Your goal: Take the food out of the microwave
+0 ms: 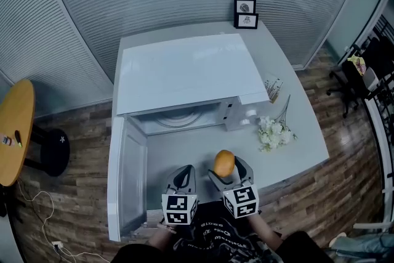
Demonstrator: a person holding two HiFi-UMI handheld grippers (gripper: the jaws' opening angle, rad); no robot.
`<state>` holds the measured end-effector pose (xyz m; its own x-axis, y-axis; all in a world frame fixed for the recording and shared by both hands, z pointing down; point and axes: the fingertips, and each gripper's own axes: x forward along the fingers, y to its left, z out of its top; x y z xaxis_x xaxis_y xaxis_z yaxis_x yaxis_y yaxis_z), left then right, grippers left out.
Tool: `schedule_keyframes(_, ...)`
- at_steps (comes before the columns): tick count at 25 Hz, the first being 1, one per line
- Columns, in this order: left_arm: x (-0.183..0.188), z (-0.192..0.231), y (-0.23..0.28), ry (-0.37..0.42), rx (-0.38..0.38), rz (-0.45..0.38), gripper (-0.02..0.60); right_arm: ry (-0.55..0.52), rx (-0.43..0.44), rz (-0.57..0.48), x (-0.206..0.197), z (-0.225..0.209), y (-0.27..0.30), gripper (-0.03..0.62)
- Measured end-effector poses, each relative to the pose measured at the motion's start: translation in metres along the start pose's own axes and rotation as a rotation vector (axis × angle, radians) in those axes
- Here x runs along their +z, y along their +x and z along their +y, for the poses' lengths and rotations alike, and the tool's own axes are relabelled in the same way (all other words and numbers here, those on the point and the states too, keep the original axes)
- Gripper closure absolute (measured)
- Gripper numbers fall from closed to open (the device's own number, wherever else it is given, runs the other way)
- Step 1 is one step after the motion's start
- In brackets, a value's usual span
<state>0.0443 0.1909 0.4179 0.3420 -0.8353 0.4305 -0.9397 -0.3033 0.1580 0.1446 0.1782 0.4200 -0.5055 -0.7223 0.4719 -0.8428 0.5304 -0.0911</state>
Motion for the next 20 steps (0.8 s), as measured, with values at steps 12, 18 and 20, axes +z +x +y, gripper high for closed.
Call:
schedule_keyframes(12,0.001,0.011,0.001,-0.005,0.014,-0.002,0.574,0.003,-0.014,-0.008,0.005,-0.002,0.007,0.197)
schedule_keyframes(18,0.002,0.017,0.003,-0.007,0.022,-0.002,0.574,-0.001,0.003,0.001,0.005,0.002,0.014,0.197)
schedule_keyframes(20,0.001,0.018,0.002,-0.009,0.027,0.002,0.574,-0.001,0.01,0.006,0.005,0.003,0.016,0.197)
